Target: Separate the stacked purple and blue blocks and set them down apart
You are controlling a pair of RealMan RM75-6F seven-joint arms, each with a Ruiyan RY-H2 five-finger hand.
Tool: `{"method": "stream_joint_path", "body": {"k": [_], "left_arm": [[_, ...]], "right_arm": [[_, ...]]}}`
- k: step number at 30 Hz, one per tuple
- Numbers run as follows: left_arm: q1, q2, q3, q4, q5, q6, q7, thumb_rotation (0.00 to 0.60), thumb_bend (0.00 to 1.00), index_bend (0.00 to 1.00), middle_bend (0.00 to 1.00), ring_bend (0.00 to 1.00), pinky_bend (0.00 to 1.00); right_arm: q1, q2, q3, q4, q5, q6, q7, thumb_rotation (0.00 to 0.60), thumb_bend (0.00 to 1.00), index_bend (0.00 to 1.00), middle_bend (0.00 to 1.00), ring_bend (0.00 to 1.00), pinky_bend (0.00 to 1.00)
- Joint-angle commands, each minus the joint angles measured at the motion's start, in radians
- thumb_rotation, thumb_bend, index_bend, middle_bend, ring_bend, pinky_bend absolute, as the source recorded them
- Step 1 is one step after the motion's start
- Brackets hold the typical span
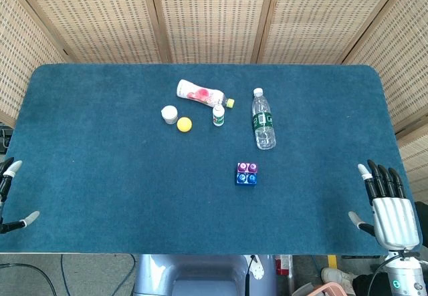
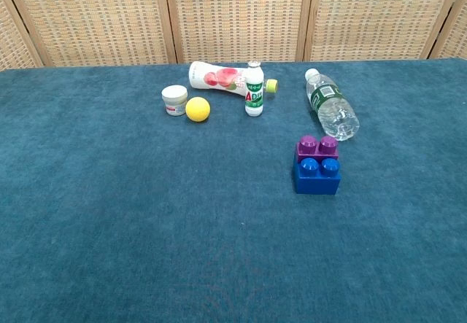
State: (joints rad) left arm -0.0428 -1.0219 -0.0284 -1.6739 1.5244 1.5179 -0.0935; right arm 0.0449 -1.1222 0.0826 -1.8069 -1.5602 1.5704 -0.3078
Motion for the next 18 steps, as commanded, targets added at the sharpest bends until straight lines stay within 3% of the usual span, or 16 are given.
{"method": "stream_joint_path", "body": {"k": [1, 11, 15, 18], "left_arm": [[0.000, -0.001, 0.000, 0.001, 0.000, 0.000, 0.000, 0.600, 0.05, 0.00, 0.00, 0.00, 0.00], [0.000, -0.003, -0.002, 0.003, -0.004, 0.004, 0.005, 0.600, 0.05, 0.00, 0.00, 0.00, 0.00], [0.000, -0.009, -0.006, 0.004, -0.012, 0.003, 0.018, 0.600, 0.05, 0.00, 0.00, 0.00, 0.00], [-0.007, -0.014, -0.011, 0.001, -0.024, -0.008, 0.032, 0.600, 0.05, 0.00, 0.00, 0.00, 0.00]], "right_arm": [[-0.001, -0.001, 0.001, 0.000, 0.000, 0.003, 0.000, 0.600, 0.00, 0.00, 0.00, 0.00, 0.00], [0.016, -0.006, -0.006, 0.007, -0.003, -0.033, 0.030, 0.600, 0.00, 0.00, 0.00, 0.00, 0.00], [0.069, 0.001, 0.006, -0.005, 0.015, -0.122, 0.078, 0.600, 0.00, 0.00, 0.00, 0.00, 0.00], [0.168, 0.015, 0.047, -0.013, 0.050, -0.258, 0.072, 0.600, 0.00, 0.00, 0.00, 0.00, 0.00]]}}
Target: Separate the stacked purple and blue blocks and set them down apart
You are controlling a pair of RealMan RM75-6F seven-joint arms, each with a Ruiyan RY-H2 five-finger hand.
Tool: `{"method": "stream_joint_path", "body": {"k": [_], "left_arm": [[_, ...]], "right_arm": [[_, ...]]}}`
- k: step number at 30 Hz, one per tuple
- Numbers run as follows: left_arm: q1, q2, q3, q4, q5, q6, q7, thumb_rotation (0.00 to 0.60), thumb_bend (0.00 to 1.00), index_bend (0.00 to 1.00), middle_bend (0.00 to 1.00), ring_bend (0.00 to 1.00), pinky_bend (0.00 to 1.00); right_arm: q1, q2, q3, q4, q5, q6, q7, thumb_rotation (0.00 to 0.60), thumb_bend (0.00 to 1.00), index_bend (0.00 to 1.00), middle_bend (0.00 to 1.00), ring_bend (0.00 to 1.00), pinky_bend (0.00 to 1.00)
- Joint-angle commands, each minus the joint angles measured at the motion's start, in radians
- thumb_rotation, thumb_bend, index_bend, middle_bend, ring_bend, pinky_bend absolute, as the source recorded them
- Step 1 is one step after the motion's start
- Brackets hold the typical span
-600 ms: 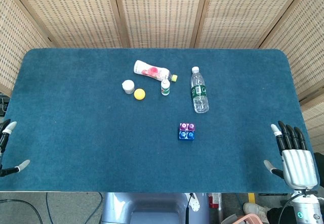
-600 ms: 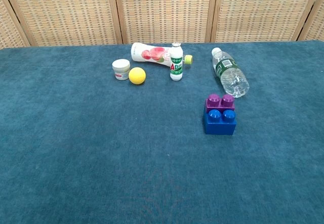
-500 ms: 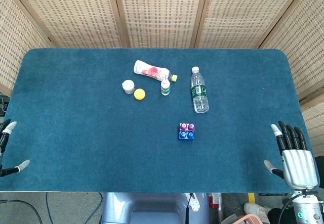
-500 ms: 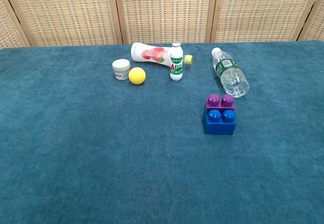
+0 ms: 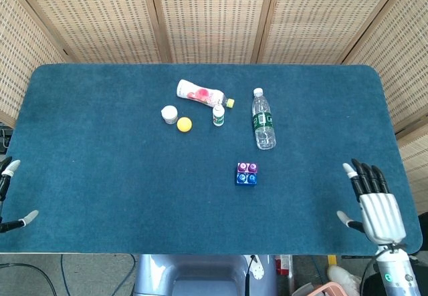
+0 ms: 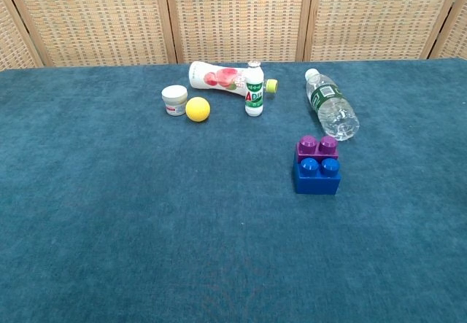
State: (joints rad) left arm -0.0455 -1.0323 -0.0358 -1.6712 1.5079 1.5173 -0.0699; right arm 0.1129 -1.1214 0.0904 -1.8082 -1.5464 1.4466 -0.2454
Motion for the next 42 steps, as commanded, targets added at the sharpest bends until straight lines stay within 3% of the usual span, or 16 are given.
{"method": "stream_joint_path", "body": {"k": [1, 7, 12, 16, 21, 30, 34, 42], "left_arm": [[-0.006, -0.005, -0.005, -0.002, -0.012, -0.011, 0.013, 0.600, 0.05, 0.00, 0.00, 0.00, 0.00], [-0.014, -0.012, -0.013, -0.003, -0.041, -0.030, 0.041, 0.600, 0.05, 0.00, 0.00, 0.00, 0.00], [-0.024, -0.023, -0.015, -0.007, -0.059, -0.052, 0.074, 0.600, 0.05, 0.00, 0.00, 0.00, 0.00], [-0.028, -0.028, -0.017, -0.006, -0.070, -0.061, 0.085, 0.600, 0.05, 0.00, 0.00, 0.00, 0.00], [-0.030, -0.031, -0.020, -0.005, -0.081, -0.067, 0.092, 0.600, 0.05, 0.00, 0.00, 0.00, 0.00], [-0.036, -0.034, -0.019, -0.001, -0.091, -0.082, 0.097, 0.600, 0.05, 0.00, 0.00, 0.00, 0.00], [-0.038, -0.034, -0.019, 0.001, -0.093, -0.086, 0.096, 0.600, 0.05, 0.00, 0.00, 0.00, 0.00], [-0.039, -0.033, -0.019, 0.000, -0.093, -0.087, 0.094, 0.600, 0.05, 0.00, 0.00, 0.00, 0.00]], "right_arm": [[0.129, 0.015, 0.050, -0.017, 0.047, -0.175, 0.013, 0.600, 0.00, 0.00, 0.00, 0.00, 0.00], [0.313, -0.030, 0.126, 0.020, 0.117, -0.394, 0.026, 0.600, 0.00, 0.05, 0.02, 0.00, 0.00], [0.486, -0.115, 0.193, 0.042, 0.308, -0.617, 0.048, 0.600, 0.00, 0.11, 0.10, 0.00, 0.00], [0.538, -0.162, 0.213, 0.057, 0.403, -0.645, 0.037, 0.600, 0.04, 0.20, 0.20, 0.00, 0.00], [0.602, -0.226, 0.227, 0.110, 0.505, -0.649, -0.005, 0.600, 0.10, 0.23, 0.23, 0.00, 0.00], [0.694, -0.332, 0.206, 0.230, 0.693, -0.600, -0.154, 0.600, 0.15, 0.37, 0.33, 0.00, 0.00], [0.717, -0.369, 0.180, 0.265, 0.748, -0.555, -0.233, 0.600, 0.18, 0.37, 0.33, 0.01, 0.00], [0.734, -0.405, 0.163, 0.274, 0.814, -0.539, -0.254, 0.600, 0.22, 0.38, 0.34, 0.03, 0.00]]}}
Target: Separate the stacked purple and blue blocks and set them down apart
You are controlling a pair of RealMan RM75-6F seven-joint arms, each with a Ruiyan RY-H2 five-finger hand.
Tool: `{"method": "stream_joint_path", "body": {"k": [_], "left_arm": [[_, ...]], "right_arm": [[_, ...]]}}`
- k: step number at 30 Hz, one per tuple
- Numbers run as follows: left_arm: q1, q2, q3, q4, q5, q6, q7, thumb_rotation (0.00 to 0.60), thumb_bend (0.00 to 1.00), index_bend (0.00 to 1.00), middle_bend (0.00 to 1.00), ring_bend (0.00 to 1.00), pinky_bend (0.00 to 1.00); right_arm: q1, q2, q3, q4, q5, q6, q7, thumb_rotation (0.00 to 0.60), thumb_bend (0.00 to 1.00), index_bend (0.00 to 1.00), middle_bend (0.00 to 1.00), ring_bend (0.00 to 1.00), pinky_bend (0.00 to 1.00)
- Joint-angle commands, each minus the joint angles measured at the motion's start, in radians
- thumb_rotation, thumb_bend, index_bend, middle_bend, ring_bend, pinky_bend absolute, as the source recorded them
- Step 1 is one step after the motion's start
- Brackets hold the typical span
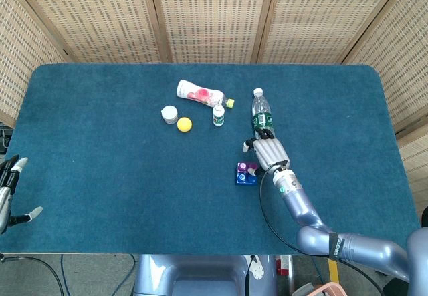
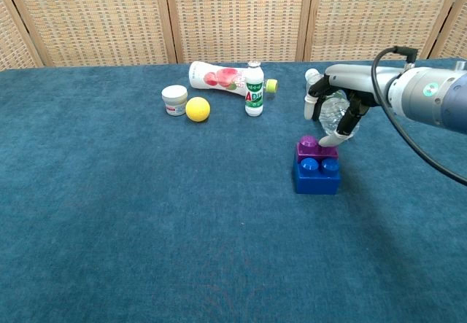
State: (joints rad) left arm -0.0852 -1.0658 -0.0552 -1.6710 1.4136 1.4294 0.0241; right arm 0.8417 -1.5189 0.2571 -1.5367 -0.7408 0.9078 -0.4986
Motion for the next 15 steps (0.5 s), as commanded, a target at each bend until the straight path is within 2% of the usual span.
{"method": "stream_joint_path", "body": {"k": [1, 9, 15], "left_arm": [[0.000, 0.001, 0.001, 0.000, 0.004, 0.003, 0.001, 0.600, 0.05, 0.00, 0.00, 0.00, 0.00], [-0.001, -0.001, 0.001, 0.002, 0.001, 0.001, 0.002, 0.600, 0.05, 0.00, 0.00, 0.00, 0.00], [-0.002, -0.002, 0.002, 0.005, -0.001, -0.002, 0.001, 0.600, 0.05, 0.00, 0.00, 0.00, 0.00]], "right_arm": [[0.009, -0.011, -0.004, 0.003, 0.014, -0.002, -0.001, 0.600, 0.22, 0.38, 0.34, 0.03, 0.00], [0.031, -0.019, -0.013, 0.002, 0.053, -0.001, -0.022, 0.600, 0.24, 0.39, 0.36, 0.03, 0.00], [0.051, 0.001, -0.033, -0.016, 0.124, -0.010, -0.068, 0.600, 0.26, 0.40, 0.37, 0.03, 0.00]]}}
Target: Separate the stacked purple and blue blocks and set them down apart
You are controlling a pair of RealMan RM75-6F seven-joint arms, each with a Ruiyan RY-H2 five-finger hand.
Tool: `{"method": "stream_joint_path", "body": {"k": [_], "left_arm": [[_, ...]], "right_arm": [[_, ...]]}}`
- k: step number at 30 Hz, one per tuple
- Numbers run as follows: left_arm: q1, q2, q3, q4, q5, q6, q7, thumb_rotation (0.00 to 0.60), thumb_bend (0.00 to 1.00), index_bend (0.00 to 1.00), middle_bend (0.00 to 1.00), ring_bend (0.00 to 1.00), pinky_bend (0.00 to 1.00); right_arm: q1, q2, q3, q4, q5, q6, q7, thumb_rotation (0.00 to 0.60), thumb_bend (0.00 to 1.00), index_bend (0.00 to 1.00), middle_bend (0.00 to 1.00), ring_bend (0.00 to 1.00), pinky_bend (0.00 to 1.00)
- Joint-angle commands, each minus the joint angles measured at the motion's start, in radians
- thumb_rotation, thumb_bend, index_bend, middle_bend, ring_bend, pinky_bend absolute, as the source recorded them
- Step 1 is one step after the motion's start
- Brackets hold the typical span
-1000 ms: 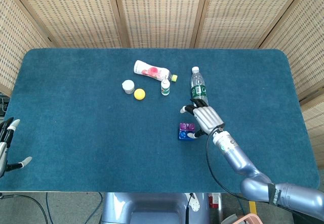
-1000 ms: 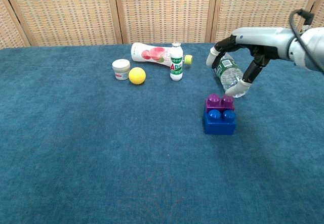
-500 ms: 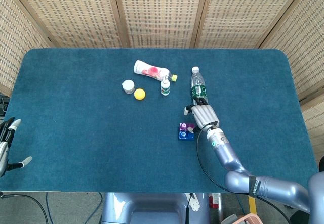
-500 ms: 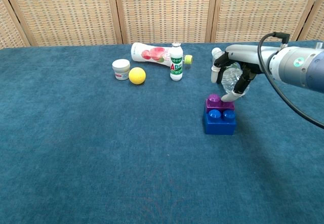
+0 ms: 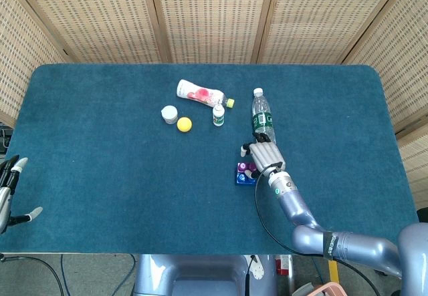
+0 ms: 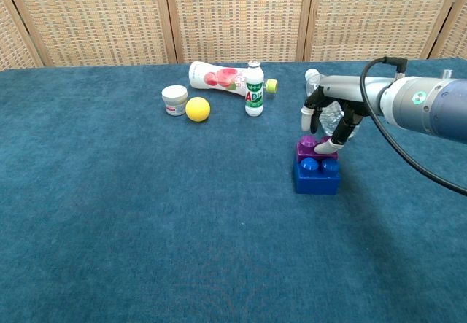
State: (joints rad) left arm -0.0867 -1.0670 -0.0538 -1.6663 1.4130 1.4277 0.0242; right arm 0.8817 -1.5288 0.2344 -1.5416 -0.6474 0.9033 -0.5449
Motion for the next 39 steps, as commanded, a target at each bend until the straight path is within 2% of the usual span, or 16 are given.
{"method": "stream_joint_path", "body": {"k": [1, 6, 10, 15, 19, 24, 30, 34, 39], "left_arm": [[-0.001, -0.001, 0.000, 0.001, 0.000, 0.000, 0.001, 0.600, 0.05, 0.00, 0.00, 0.00, 0.00], [0.000, -0.002, 0.000, 0.000, 0.001, 0.002, 0.003, 0.600, 0.05, 0.00, 0.00, 0.00, 0.00], [-0.002, -0.004, 0.000, 0.002, -0.003, -0.001, 0.005, 0.600, 0.05, 0.00, 0.00, 0.00, 0.00], [-0.003, -0.007, 0.000, 0.003, -0.004, -0.003, 0.010, 0.600, 0.05, 0.00, 0.00, 0.00, 0.00], [-0.005, -0.009, 0.000, 0.005, -0.006, -0.006, 0.012, 0.600, 0.05, 0.00, 0.00, 0.00, 0.00], [-0.011, -0.008, -0.002, 0.007, -0.014, -0.019, 0.001, 0.600, 0.05, 0.00, 0.00, 0.00, 0.00], [-0.045, 0.006, -0.013, 0.013, -0.016, -0.072, -0.042, 0.600, 0.05, 0.00, 0.00, 0.00, 0.00], [-0.091, 0.042, -0.025, -0.010, -0.006, -0.143, -0.115, 0.600, 0.05, 0.00, 0.00, 0.00, 0.00], [-0.181, 0.090, -0.063, -0.057, -0.012, -0.256, -0.171, 0.600, 0.05, 0.00, 0.00, 0.00, 0.00]], "right_arm": [[0.014, 0.013, -0.013, -0.013, 0.039, -0.006, -0.028, 0.600, 0.26, 0.41, 0.37, 0.03, 0.00], [0.035, 0.015, -0.026, -0.012, 0.089, -0.008, -0.056, 0.600, 0.30, 0.42, 0.38, 0.03, 0.00], [0.045, 0.020, -0.036, -0.011, 0.112, -0.012, -0.061, 0.600, 0.33, 0.48, 0.46, 0.04, 0.00], [0.051, 0.029, -0.053, 0.001, 0.109, -0.021, -0.057, 0.600, 0.48, 0.60, 0.60, 0.10, 0.00], [0.037, 0.043, -0.045, -0.007, 0.053, -0.013, -0.009, 0.600, 0.55, 0.64, 0.62, 0.12, 0.00], [-0.031, 0.066, 0.003, -0.032, -0.146, 0.018, 0.199, 0.600, 0.55, 0.64, 0.63, 0.13, 0.00], [-0.092, 0.065, 0.061, -0.031, -0.327, 0.026, 0.484, 0.600, 0.55, 0.64, 0.63, 0.13, 0.00], [-0.100, 0.058, 0.089, -0.030, -0.369, -0.001, 0.612, 0.600, 0.55, 0.64, 0.63, 0.13, 0.00], [-0.087, 0.029, 0.138, -0.036, -0.353, -0.027, 0.713, 0.600, 0.55, 0.64, 0.63, 0.13, 0.00]]}}
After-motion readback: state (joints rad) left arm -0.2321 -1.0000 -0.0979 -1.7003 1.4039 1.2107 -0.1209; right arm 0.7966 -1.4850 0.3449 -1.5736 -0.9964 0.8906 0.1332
